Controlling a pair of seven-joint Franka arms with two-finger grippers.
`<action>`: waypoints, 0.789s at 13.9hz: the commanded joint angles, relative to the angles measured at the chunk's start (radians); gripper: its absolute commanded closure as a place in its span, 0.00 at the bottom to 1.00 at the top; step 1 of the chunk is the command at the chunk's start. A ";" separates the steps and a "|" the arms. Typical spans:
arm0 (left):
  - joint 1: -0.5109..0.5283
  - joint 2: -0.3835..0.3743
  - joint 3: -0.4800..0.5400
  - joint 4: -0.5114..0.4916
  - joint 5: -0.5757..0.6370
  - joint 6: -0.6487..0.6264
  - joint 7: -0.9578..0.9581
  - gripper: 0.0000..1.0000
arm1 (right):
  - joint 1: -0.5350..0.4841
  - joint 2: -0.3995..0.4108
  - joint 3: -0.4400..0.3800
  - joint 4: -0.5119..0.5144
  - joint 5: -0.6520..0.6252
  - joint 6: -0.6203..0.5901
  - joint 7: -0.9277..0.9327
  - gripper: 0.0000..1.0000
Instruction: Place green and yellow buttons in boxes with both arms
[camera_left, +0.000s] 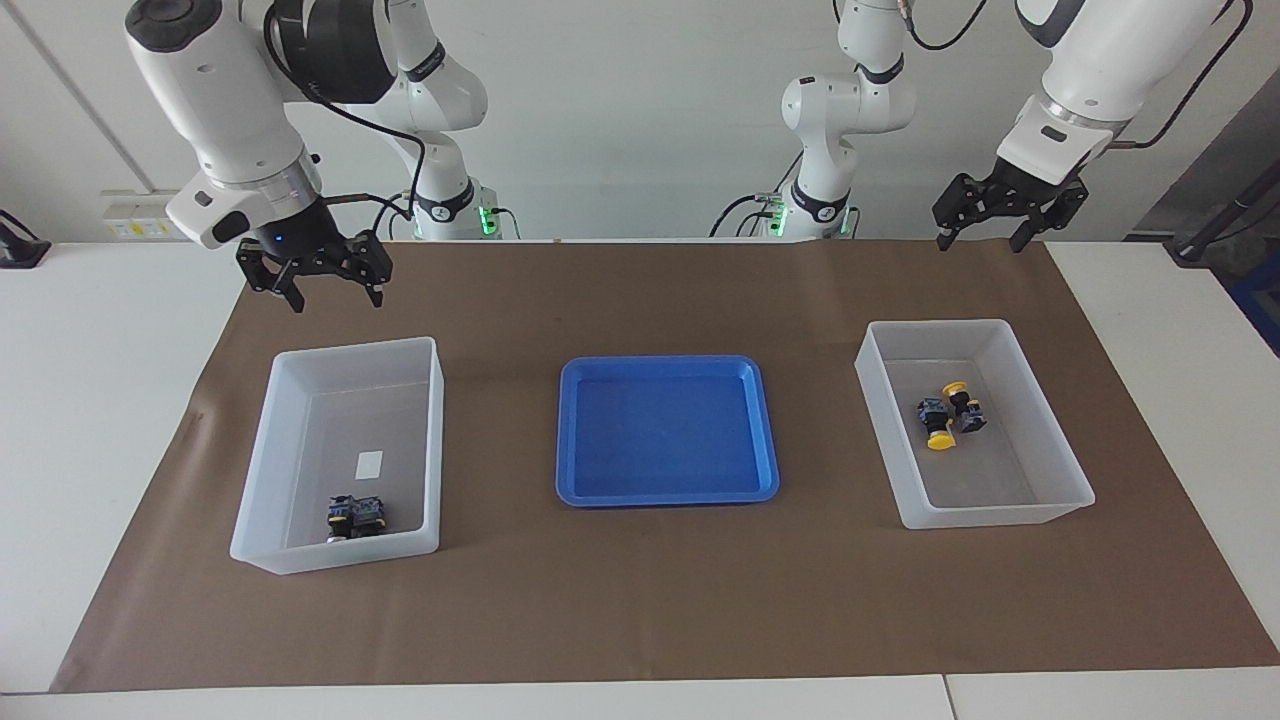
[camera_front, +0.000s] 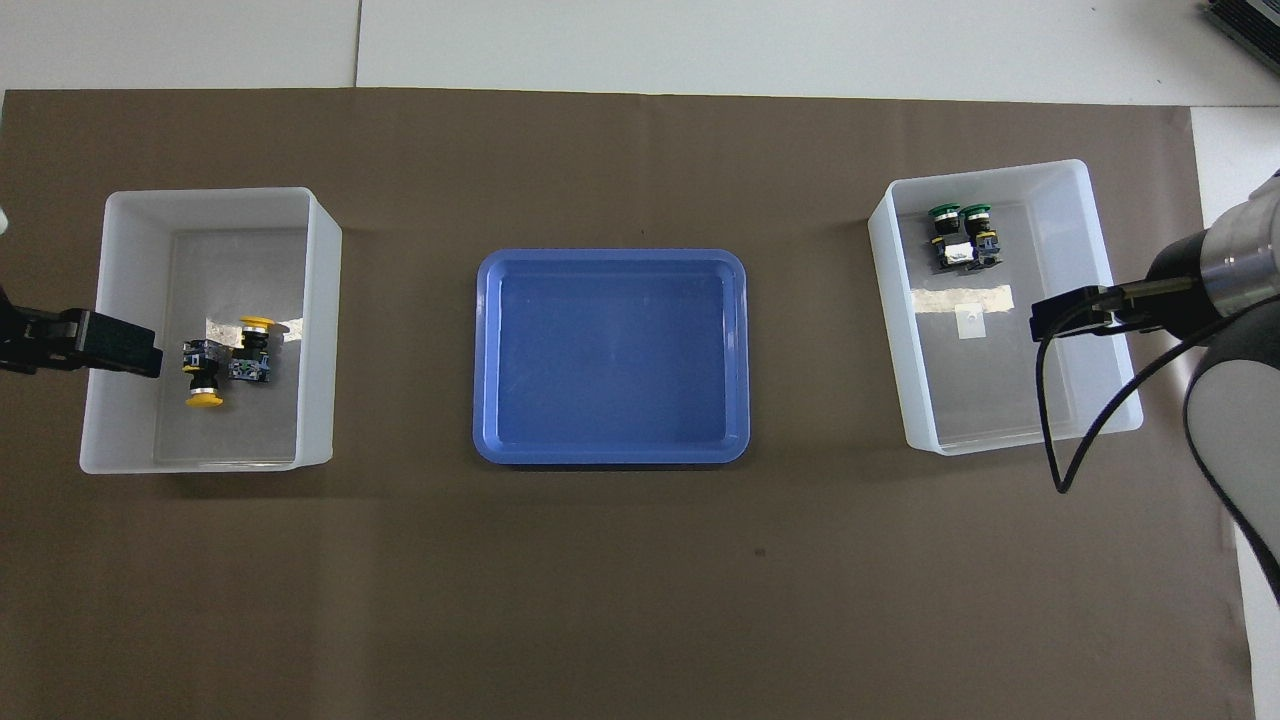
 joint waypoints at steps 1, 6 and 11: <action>0.024 0.007 0.002 0.015 -0.035 0.008 -0.020 0.00 | 0.002 0.005 0.006 0.050 -0.015 -0.044 0.032 0.00; 0.019 0.008 0.001 0.018 -0.025 -0.005 -0.009 0.00 | 0.002 0.005 0.010 0.042 -0.017 -0.034 0.079 0.00; 0.019 0.070 -0.004 0.105 0.007 -0.092 -0.009 0.00 | 0.022 0.004 0.015 0.039 -0.015 -0.037 0.092 0.00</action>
